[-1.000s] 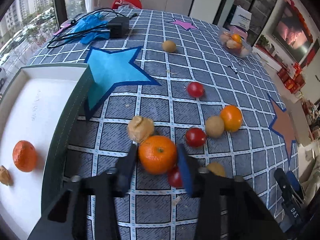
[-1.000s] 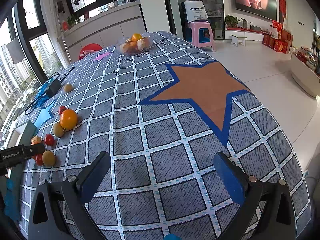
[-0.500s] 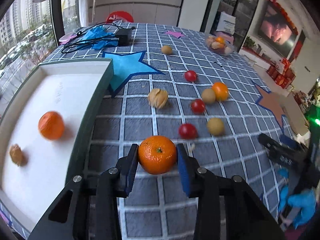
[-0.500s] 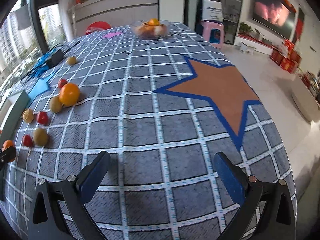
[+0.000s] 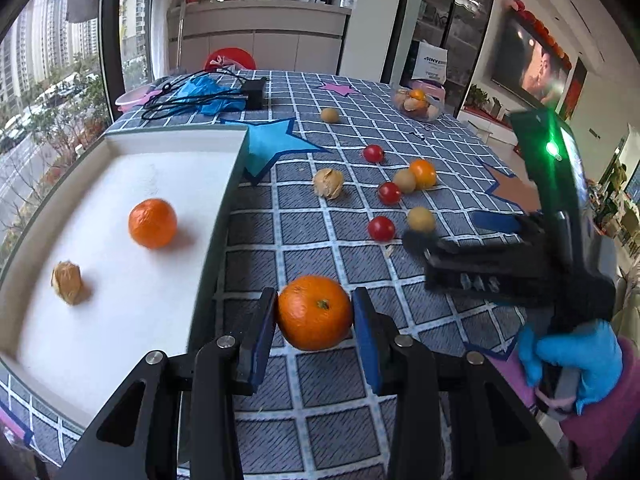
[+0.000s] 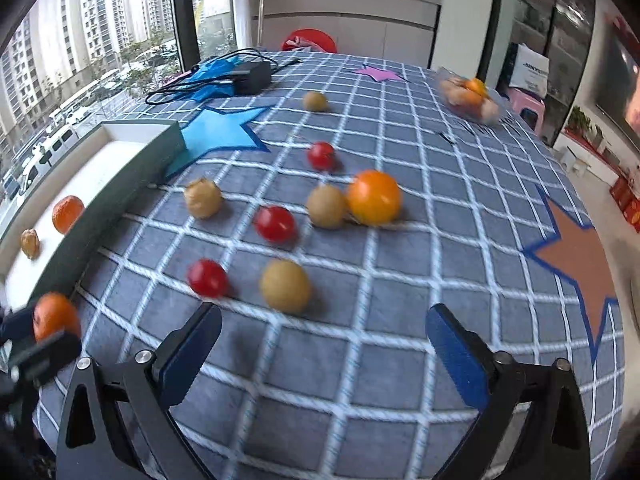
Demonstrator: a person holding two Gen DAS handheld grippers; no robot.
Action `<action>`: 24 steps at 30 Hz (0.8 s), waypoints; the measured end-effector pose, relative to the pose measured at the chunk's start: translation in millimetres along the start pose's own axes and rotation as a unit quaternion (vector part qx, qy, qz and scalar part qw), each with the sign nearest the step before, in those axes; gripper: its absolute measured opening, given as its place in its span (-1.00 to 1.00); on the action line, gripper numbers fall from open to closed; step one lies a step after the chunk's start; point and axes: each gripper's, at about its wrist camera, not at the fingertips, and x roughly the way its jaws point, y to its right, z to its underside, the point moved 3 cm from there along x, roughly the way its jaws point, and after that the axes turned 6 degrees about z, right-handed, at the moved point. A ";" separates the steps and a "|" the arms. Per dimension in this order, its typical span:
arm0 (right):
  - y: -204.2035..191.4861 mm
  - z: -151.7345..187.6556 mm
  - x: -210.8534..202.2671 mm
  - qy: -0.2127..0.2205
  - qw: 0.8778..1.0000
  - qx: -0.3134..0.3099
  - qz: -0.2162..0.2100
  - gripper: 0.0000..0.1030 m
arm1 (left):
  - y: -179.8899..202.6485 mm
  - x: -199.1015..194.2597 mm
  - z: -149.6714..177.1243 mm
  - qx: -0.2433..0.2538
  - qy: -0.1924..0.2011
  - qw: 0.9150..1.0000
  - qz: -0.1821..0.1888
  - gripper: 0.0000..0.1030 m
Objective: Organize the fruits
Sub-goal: 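Carry the mandarin toward the white tray with left while right grasps a tan round fruit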
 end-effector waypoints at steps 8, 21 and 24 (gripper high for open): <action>-4.1 -7.2 4.8 -0.008 1.000 0.013 -0.016 -0.48 | -5.4 -22.0 -6.1 0.007 0.039 0.999 0.006 -0.20; 7.9 -3.9 -16.9 0.008 0.998 0.040 -0.040 -0.48 | -16.0 -24.8 -2.6 0.006 0.041 0.999 0.012 -0.20; 8.9 -0.7 -21.5 0.014 0.998 0.040 -0.047 -0.48 | -18.1 -31.5 -0.4 0.016 0.047 0.999 0.019 -0.20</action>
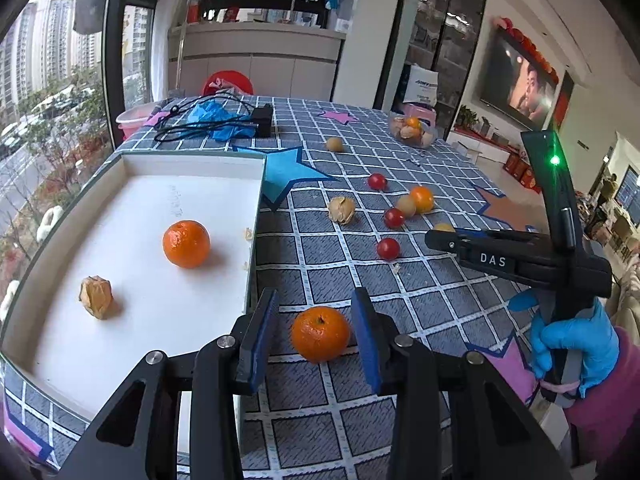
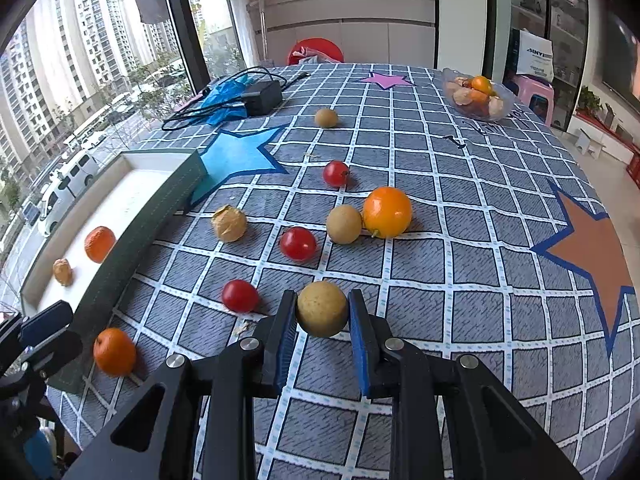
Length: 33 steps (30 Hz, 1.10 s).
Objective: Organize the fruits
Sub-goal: 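Carry the mandarin toward the white tray with left while right grasps a tan round fruit, then lower both fruits into the white tray and open both grippers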
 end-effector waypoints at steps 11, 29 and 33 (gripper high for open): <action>14.4 13.6 -4.5 0.002 1.000 0.018 -0.021 -0.48 | 28.5 27.3 13.2 0.044 -0.040 0.998 -0.025 0.11; 6.2 4.5 -22.4 0.021 0.999 0.011 -0.029 -0.48 | 20.4 40.3 7.0 0.027 -0.041 0.998 -0.038 -0.20; -6.9 -1.3 -26.2 0.025 0.999 0.000 -0.032 -0.48 | 13.1 21.5 -4.3 0.016 -0.014 0.999 -0.034 -0.20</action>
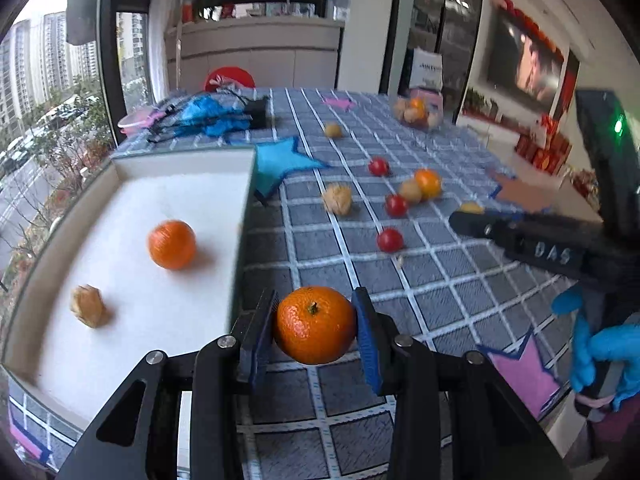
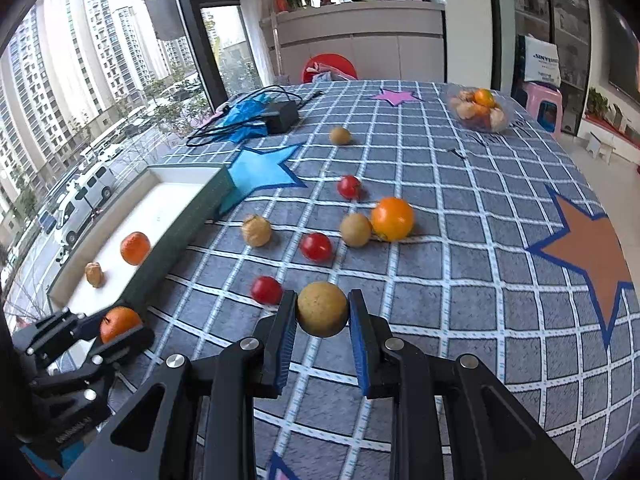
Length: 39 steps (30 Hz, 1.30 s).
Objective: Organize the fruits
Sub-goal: 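Lower both fruits into the white tray and open both grippers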
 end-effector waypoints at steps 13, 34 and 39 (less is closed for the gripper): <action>-68.5 -16.9 8.4 -0.004 0.998 -0.052 -0.030 -0.48 | -74.5 -35.5 -14.8 -0.065 0.058 0.995 -0.042 -0.20; -183.9 -26.7 41.9 -0.027 0.986 -0.134 -0.098 -0.48 | -137.9 -26.4 13.1 -0.116 0.046 0.988 -0.092 -0.20; -197.5 -23.8 48.0 -0.034 0.983 -0.146 -0.103 -0.48 | -143.2 -27.8 17.2 -0.119 0.047 0.987 -0.094 -0.20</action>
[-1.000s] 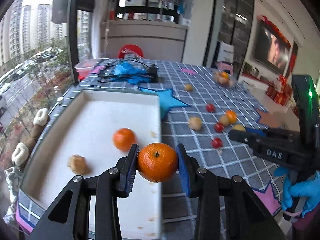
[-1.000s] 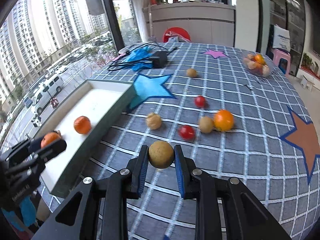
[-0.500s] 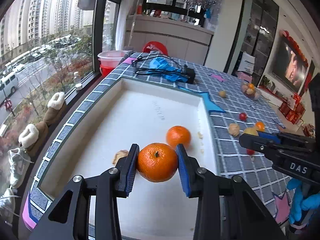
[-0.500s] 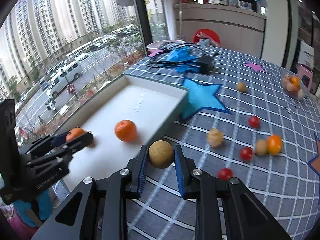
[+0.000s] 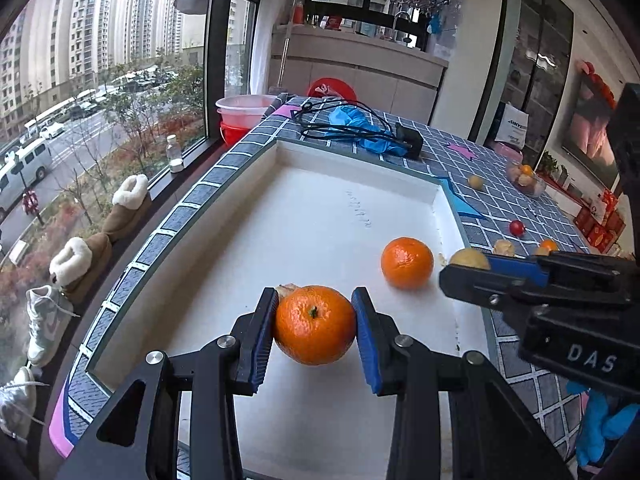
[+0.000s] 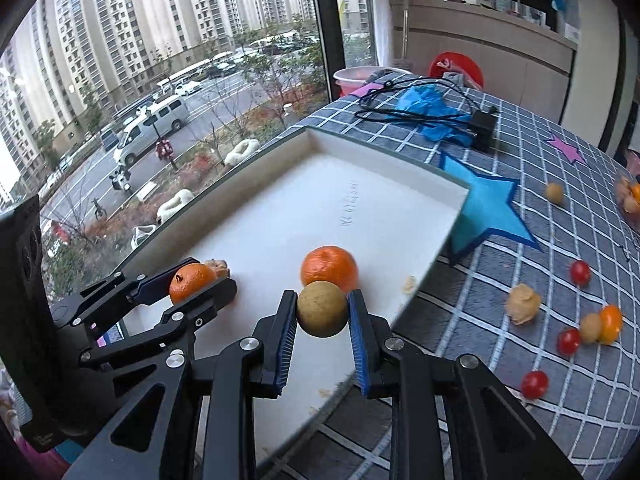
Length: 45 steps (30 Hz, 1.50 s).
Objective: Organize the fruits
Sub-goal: 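Lower both fruits into the white tray and open both grippers, then move both open grippers from the tray back over the table fruits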
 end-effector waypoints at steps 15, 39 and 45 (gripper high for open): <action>6.0 -1.8 -15.9 0.029 0.999 0.015 0.002 0.99 | -17.3 -5.4 -0.9 -0.043 0.003 0.999 -0.010 0.55; 100.0 26.5 -52.0 0.041 0.990 0.136 0.026 0.99 | 53.4 -18.7 -10.2 0.036 0.002 0.999 -0.012 0.60; 144.7 45.9 -60.9 0.040 0.979 0.193 0.051 0.99 | 79.3 -16.9 -10.2 0.065 -0.004 0.998 -0.010 0.60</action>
